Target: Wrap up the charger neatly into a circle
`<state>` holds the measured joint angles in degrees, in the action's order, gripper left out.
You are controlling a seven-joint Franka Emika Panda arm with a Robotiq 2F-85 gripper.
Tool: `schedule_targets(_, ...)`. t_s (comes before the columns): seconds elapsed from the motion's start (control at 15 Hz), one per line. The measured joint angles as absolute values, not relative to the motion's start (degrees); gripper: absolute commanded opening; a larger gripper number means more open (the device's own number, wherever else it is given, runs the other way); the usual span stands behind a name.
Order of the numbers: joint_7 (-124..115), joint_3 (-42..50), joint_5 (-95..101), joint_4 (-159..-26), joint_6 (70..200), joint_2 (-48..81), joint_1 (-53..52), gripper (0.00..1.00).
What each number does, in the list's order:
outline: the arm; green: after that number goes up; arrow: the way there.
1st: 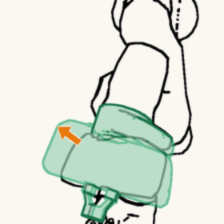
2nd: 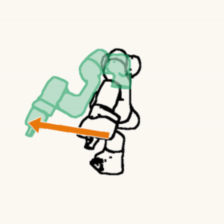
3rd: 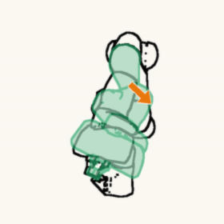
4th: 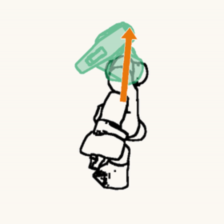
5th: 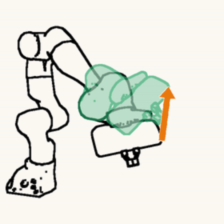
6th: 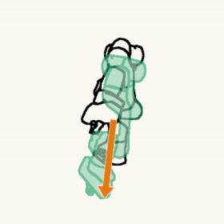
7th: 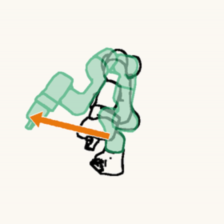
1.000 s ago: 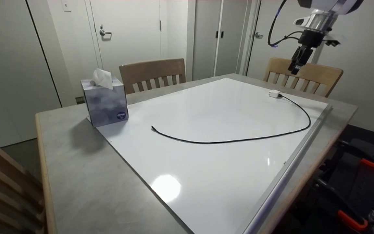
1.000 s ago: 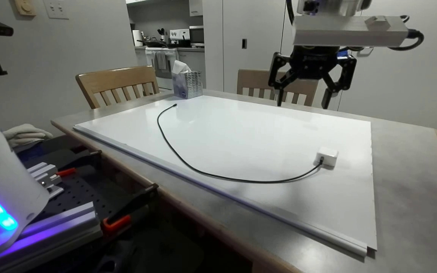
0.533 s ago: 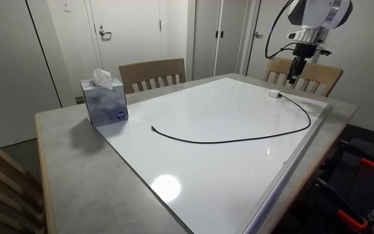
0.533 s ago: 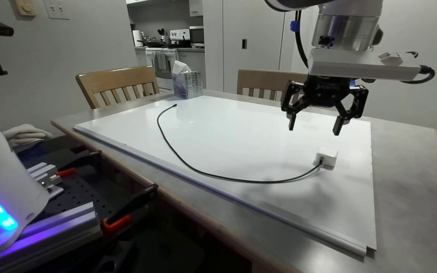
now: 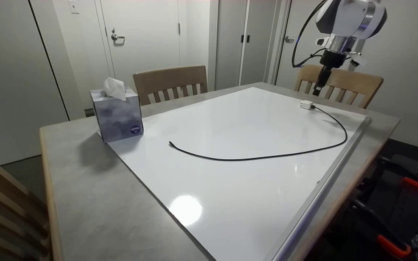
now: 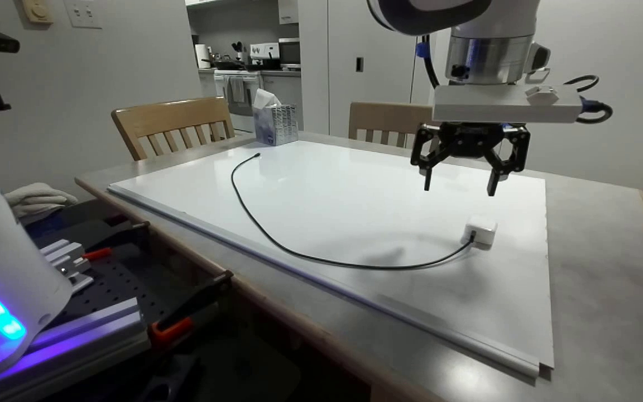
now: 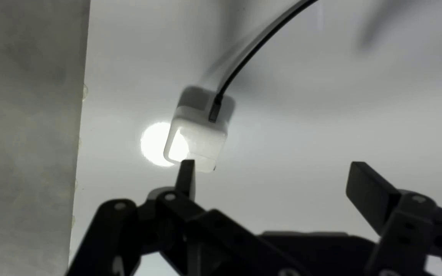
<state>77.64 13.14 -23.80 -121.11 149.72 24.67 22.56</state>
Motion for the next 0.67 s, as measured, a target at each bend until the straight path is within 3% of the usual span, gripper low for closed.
schedule_targets(0.67,69.2,11.9,-15.0,-123.0,154.4,26.4,25.0,1.00)
